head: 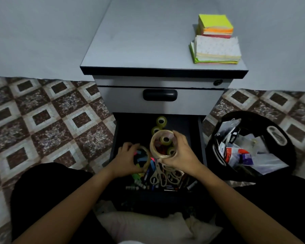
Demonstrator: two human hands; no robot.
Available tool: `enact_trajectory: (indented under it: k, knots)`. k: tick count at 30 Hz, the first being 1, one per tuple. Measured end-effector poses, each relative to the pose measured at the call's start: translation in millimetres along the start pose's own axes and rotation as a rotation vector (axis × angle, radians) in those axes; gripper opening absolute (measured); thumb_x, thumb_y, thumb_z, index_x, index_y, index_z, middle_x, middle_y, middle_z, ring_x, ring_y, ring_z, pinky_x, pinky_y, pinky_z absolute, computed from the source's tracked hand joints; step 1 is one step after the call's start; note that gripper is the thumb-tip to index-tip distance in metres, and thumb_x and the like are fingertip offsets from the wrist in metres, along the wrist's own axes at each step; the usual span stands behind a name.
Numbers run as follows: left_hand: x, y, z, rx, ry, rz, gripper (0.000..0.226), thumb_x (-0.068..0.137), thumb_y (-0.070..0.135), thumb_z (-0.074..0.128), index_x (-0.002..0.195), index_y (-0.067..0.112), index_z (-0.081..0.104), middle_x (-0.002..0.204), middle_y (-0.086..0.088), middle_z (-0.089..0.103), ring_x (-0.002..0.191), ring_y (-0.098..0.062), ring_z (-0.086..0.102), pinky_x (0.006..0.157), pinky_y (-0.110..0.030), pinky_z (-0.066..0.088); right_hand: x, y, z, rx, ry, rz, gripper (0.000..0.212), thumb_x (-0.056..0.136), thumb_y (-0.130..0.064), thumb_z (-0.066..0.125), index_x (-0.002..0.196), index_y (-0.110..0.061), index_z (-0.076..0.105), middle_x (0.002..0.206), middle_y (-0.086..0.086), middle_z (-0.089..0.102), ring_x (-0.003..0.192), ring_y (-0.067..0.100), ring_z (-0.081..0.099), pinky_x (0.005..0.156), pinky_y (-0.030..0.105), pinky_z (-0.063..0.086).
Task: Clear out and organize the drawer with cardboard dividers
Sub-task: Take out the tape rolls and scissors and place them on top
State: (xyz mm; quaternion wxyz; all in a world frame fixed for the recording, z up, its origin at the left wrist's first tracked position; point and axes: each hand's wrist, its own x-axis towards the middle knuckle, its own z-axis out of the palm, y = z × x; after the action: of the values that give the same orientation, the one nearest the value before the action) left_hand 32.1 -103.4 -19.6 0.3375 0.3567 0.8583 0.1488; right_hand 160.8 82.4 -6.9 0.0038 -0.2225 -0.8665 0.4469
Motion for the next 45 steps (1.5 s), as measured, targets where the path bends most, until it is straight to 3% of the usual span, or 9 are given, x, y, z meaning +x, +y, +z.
enact_trajectory:
  k: [5, 9, 11, 14, 18, 24, 33, 40, 45]
  knots:
    - [-15.7, 21.5, -53.1, -0.023, 0.126, 0.096, 0.134, 0.035, 0.088, 0.053, 0.147, 0.020, 0.022, 0.138, 0.000, 0.019, 0.132, -0.022, 0.021, 0.108, -0.027, 0.024, -1.5, -50.2, -46.9, 0.025, 0.064, -0.088, 0.098, 0.062, -0.032, 0.085, 0.140, -0.019, 0.028, 0.129, -0.009, 0.031, 0.121, 0.002, 0.034, 0.096, 0.012, 0.031]
    - [-28.3, 42.9, -108.3, 0.039, 0.244, 0.162, 0.123, 0.042, 0.080, 0.056, 0.147, 0.023, 0.023, 0.138, -0.001, 0.020, 0.131, -0.019, 0.020, 0.102, -0.020, 0.022, 7.6, -95.7, -84.3, 0.031, 0.124, -0.198, 0.086, 0.061, -0.038, 0.084, 0.133, -0.022, 0.040, 0.126, -0.009, 0.039, 0.122, 0.007, 0.042, 0.096, 0.020, 0.039]
    - [-35.9, 54.7, -139.1, 0.044, 0.287, 0.185, 0.121, 0.042, 0.078, 0.057, 0.146, 0.026, 0.024, 0.140, 0.002, 0.020, 0.131, -0.014, 0.020, 0.100, -0.018, 0.022, 10.3, -121.1, -103.9, 0.018, 0.153, -0.224, 0.088, 0.062, -0.038, 0.083, 0.135, -0.024, 0.036, 0.123, -0.013, 0.034, 0.117, 0.002, 0.039, 0.090, 0.013, 0.036]
    - [-40.2, 68.0, -181.8, 0.096, 0.348, 0.237, 0.129, 0.035, 0.085, 0.055, 0.146, 0.025, 0.026, 0.137, 0.003, 0.024, 0.129, -0.016, 0.025, 0.103, -0.024, 0.028, 21.4, -154.6, -127.7, 0.026, 0.228, -0.283, 0.086, 0.060, -0.036, 0.084, 0.133, -0.023, 0.040, 0.119, -0.012, 0.039, 0.111, 0.001, 0.042, 0.090, 0.014, 0.035]
    - [-35.9, 82.9, -230.5, 0.201, 0.421, 0.201, 0.113, 0.052, 0.071, 0.068, 0.147, 0.026, 0.026, 0.138, 0.001, 0.024, 0.133, -0.018, 0.023, 0.106, -0.026, 0.027, 49.7, -187.9, -151.6, -0.003, 0.300, -0.339, 0.084, 0.059, -0.038, 0.084, 0.130, -0.023, 0.041, 0.122, -0.006, 0.045, 0.112, 0.005, 0.044, 0.092, 0.021, 0.037]
    - [-14.4, 83.7, -298.0, 0.208, 0.459, 0.058, 0.127, 0.034, 0.081, 0.047, 0.146, 0.024, 0.029, 0.142, -0.010, 0.027, 0.134, -0.029, 0.026, 0.110, -0.038, 0.027, 115.6, -220.6, -163.7, -0.068, 0.339, -0.260, 0.079, 0.063, -0.039, 0.082, 0.127, -0.013, 0.044, 0.123, 0.004, 0.046, 0.108, 0.016, 0.048, 0.083, 0.025, 0.040]
    - [19.0, 69.4, -351.0, 0.195, 0.494, -0.079, 0.121, 0.042, 0.073, 0.060, 0.147, 0.022, 0.028, 0.144, -0.015, 0.025, 0.133, -0.036, 0.028, 0.108, -0.042, 0.033, 204.7, -231.4, -126.0, -0.118, 0.242, -0.187, 0.091, 0.063, -0.041, 0.082, 0.133, -0.005, 0.036, 0.130, 0.014, 0.043, 0.116, 0.027, 0.048, 0.096, 0.035, 0.046]
    - [45.6, 73.1, -365.3, 0.026, 0.524, 0.017, 0.119, 0.044, 0.066, 0.067, 0.146, 0.018, 0.031, 0.146, -0.016, 0.034, 0.129, -0.032, 0.041, 0.103, -0.042, 0.043, 225.1, -231.2, -112.7, -0.046, 0.224, -0.179, 0.109, 0.070, -0.044, 0.078, 0.147, -0.005, 0.012, 0.146, 0.014, 0.028, 0.132, 0.028, 0.033, 0.102, 0.033, 0.039]
    - [68.9, 98.7, -362.6, 0.007, 0.516, 0.109, 0.111, 0.049, 0.060, 0.068, 0.146, 0.021, 0.029, 0.146, -0.016, 0.034, 0.130, -0.031, 0.040, 0.104, -0.043, 0.041, 217.5, -224.3, -126.2, 0.267, 0.073, -0.124, 0.097, 0.085, -0.014, 0.066, 0.150, -0.010, -0.005, 0.151, 0.010, 0.025, 0.121, 0.021, 0.042, 0.058, 0.000, 0.043]
